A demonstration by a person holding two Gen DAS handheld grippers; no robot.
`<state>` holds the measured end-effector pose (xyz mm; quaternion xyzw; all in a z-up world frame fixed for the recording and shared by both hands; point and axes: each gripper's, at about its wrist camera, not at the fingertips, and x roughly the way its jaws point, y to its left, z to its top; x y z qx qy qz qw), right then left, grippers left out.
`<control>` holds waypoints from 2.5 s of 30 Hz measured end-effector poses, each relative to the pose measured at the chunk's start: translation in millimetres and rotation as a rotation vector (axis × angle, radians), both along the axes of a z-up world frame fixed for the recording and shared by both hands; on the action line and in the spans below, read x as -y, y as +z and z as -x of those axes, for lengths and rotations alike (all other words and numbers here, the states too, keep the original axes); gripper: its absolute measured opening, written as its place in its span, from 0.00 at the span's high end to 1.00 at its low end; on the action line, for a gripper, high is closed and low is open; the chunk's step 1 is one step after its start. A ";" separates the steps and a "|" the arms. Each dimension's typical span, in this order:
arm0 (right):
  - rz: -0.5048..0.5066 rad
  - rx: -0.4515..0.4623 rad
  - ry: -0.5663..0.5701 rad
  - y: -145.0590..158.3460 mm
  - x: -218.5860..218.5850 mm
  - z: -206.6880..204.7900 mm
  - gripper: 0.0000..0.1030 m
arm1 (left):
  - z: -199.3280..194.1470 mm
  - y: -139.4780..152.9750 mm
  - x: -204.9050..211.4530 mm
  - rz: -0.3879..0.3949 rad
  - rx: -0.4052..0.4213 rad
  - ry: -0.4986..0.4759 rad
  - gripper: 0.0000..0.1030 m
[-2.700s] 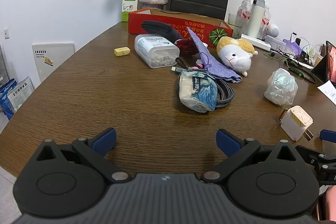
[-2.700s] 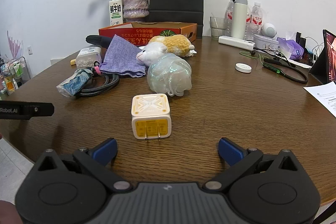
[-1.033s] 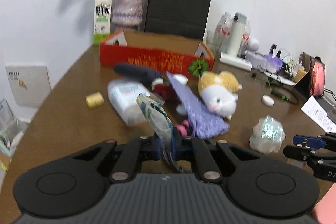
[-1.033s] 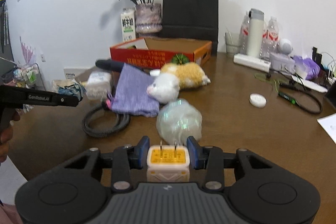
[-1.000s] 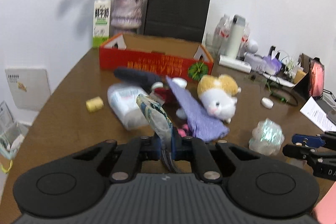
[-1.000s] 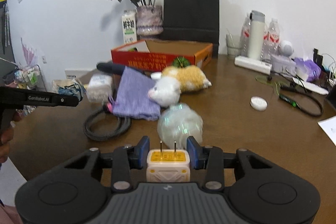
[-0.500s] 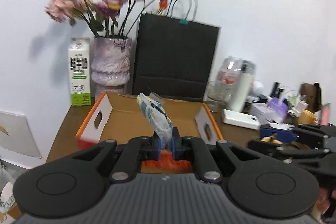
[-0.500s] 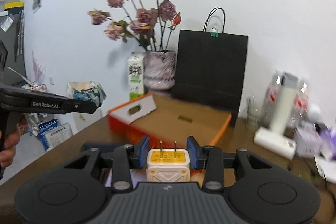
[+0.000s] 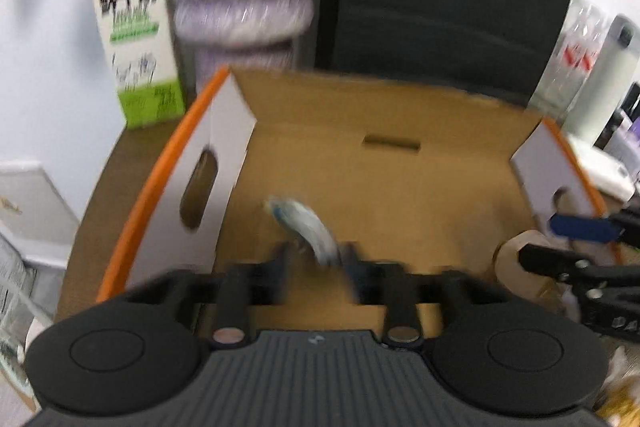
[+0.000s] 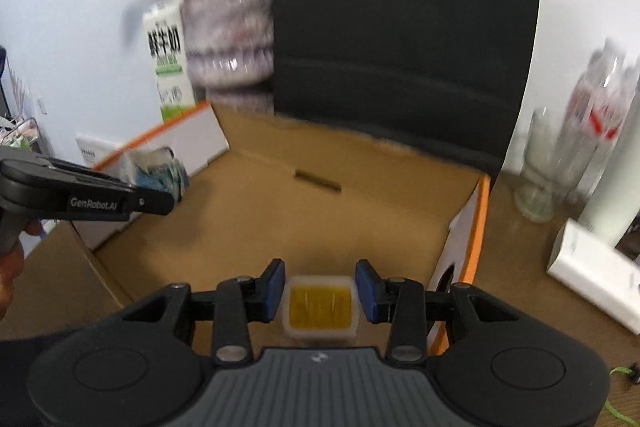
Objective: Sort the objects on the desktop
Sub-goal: 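Grasp blue tissue pack with left tool while right grasps plug adapter, drop both in box, then return both tools to the table toward the cable and iridescent bag, then grasp braided cable with left tool while right grasps iridescent bag, drop both in box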
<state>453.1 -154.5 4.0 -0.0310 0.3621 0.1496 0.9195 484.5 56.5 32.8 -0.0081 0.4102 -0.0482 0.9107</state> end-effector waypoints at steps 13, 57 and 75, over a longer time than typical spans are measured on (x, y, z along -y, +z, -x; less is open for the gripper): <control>0.021 0.047 0.038 11.1 11.3 10.8 0.44 | 61.8 21.0 4.1 0.015 0.089 -0.021 0.42; -0.038 0.056 -0.107 -20.1 57.6 344.9 0.00 | 363.9 -13.9 40.3 0.039 0.167 -0.022 0.00; -0.015 0.085 -0.145 -29.8 59.9 344.7 0.05 | 355.7 -27.6 65.0 -0.034 0.112 0.006 0.58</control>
